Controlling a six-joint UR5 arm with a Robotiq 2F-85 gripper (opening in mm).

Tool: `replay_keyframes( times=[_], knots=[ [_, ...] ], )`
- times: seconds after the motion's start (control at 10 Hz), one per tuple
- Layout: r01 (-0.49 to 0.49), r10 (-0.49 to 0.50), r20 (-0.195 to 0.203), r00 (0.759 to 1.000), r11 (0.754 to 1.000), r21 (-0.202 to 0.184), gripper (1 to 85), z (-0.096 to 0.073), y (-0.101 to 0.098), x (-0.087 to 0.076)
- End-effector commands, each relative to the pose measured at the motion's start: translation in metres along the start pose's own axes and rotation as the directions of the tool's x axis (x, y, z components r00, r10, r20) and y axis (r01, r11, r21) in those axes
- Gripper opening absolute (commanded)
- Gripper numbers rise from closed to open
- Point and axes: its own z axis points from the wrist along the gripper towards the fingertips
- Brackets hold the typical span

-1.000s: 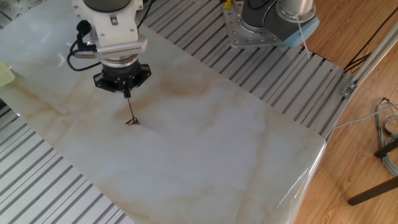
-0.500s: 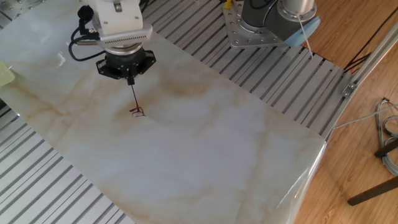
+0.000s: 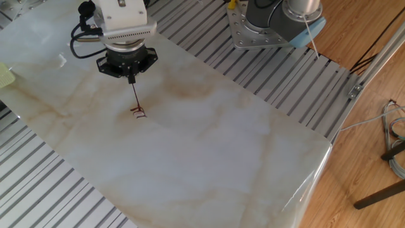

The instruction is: Unfold the leg of the glasses (with one hand)

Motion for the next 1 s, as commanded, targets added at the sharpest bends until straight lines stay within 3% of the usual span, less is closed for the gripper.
replay_keyframes(
  times=[0.0, 0.4, 0.9],
  knots=[
    [0.02, -0.02, 0.008, 1.0, 1.0, 0.014, 1.3, 0.002, -0.006, 0.009],
    [0.04, -0.04, -0.01, 0.999, 0.999, 0.027, 1.3, 0.002, -0.013, 0.027],
    [0.066, -0.064, -0.036, 0.997, 0.996, 0.066, 1.3, 0.022, -0.028, 0.047]
  ],
)
